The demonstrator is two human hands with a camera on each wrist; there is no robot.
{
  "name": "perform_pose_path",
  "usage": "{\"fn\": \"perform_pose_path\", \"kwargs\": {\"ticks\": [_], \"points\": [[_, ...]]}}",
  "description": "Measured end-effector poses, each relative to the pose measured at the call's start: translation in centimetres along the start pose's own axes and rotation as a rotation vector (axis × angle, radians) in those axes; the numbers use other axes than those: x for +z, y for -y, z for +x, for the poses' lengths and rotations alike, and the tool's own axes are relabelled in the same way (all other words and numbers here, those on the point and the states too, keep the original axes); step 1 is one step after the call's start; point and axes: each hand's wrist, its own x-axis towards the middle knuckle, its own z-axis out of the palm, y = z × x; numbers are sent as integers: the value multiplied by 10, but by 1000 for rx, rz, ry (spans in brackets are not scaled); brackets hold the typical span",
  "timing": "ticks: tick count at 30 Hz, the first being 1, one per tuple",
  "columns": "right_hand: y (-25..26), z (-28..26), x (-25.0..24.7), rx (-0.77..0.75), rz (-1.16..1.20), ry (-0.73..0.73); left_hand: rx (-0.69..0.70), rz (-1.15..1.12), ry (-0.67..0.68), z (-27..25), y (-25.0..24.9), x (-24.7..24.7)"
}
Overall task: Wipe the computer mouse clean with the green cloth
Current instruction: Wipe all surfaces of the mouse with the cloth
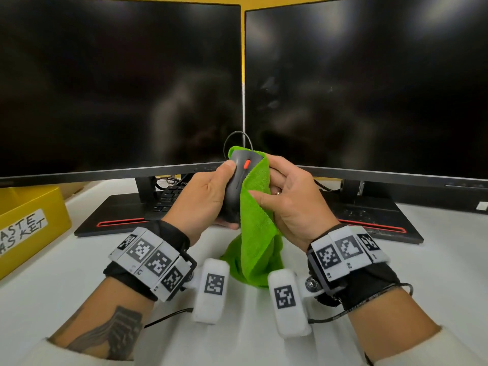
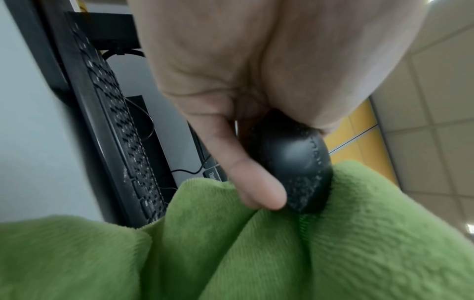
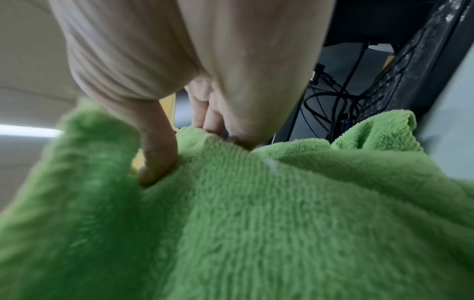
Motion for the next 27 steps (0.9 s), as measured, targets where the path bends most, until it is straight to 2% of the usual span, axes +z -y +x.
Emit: {"fn": "perform_pose_path", "kwargs": {"ticks": [6,11,15,20,23,27], "points": [[6,1,-4,12,39,-199,9,83,54,-4,0,4],[10,3,-3,71,97,-295,-1,53,82,-3,1,2],[12,4,1,122,176,-333,7,94,89,-3,1,2],[11,1,1,116,66,-304,65,198,112,-3,2,-2],[16,1,-1,138,93,-382,68,238,154,-6,1,-1],[16,2,3,163,86,-389,39,187,100,-4,0,-1]]}}
